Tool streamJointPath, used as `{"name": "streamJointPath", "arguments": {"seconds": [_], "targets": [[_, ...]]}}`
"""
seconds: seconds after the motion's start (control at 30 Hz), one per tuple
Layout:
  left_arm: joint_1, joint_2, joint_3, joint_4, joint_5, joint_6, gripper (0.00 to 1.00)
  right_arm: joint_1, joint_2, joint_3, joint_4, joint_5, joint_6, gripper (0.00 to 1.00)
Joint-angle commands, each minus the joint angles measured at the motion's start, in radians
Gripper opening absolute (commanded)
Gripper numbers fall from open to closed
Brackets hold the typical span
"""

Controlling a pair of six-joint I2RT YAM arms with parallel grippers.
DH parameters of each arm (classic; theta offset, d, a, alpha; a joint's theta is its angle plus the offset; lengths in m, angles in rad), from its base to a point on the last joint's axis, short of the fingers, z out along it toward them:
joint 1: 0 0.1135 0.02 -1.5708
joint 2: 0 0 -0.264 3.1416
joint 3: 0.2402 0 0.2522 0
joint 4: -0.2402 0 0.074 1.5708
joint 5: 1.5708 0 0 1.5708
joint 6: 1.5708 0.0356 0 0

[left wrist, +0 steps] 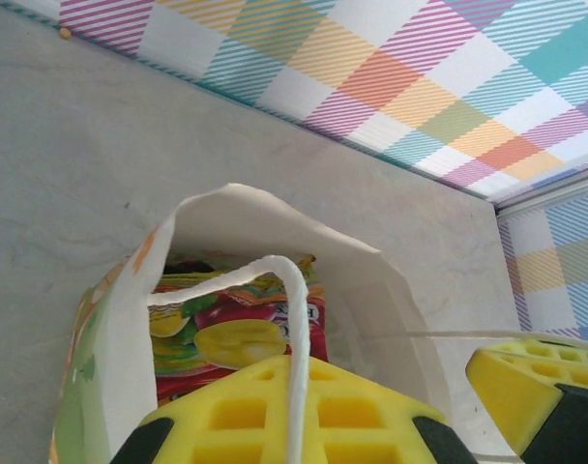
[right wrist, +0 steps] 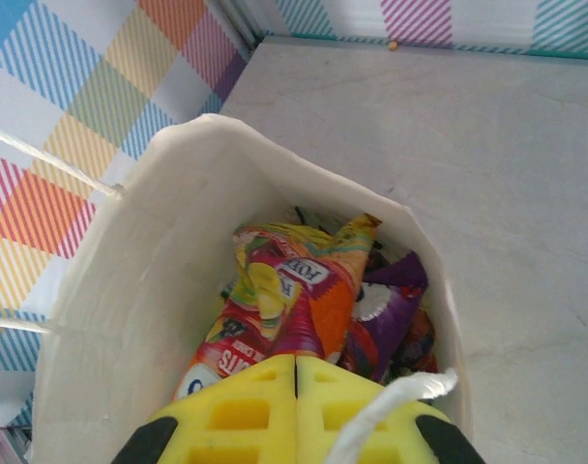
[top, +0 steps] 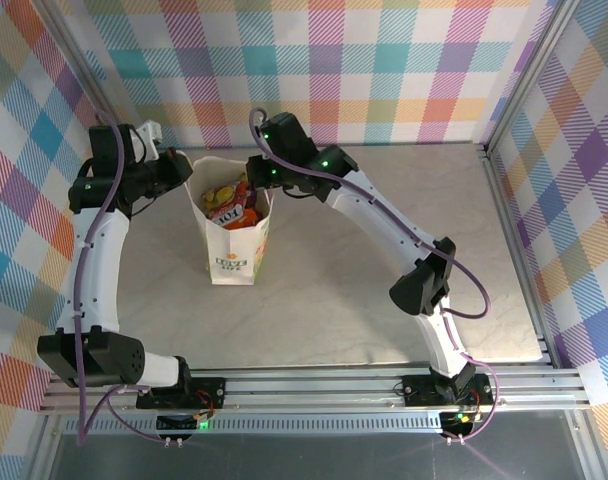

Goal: Place the snacks into the paper bag

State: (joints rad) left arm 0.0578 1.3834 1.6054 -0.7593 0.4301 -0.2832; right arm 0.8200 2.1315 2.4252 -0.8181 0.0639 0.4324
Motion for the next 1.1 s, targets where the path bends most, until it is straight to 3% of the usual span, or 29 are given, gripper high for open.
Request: {"name": "streamJointPath", "arguments": {"seconds": [0.0,0.2,0.53,0.77,1.07], "targets": [[-0.047,-0.007,0.081,0.074,-0.008,-0.031,0.00,-0.032,-0.134,-0.019,0.027,0.016,-0.017,0.03],[-0.135,0.022,0.097,0.121,-0.074,-0.069,0.00,-0.078,-0.222,-0.061,-0.004,0.045,-0.054,0.03],[-0.291,0.106,0.155,0.175,-0.170,-0.098,0.00,-0.241,-0.452,-0.388,0.087,0.003,-0.020,0.04],[-0.350,0.108,0.116,0.204,-0.232,-0.099,0.00,-0.316,-0.454,-0.407,0.059,-0.025,-0.031,0.06],[-0.360,0.042,-0.009,0.253,-0.259,-0.090,0.01,-0.344,-0.447,-0.530,0.071,-0.087,0.000,0.11]]}}
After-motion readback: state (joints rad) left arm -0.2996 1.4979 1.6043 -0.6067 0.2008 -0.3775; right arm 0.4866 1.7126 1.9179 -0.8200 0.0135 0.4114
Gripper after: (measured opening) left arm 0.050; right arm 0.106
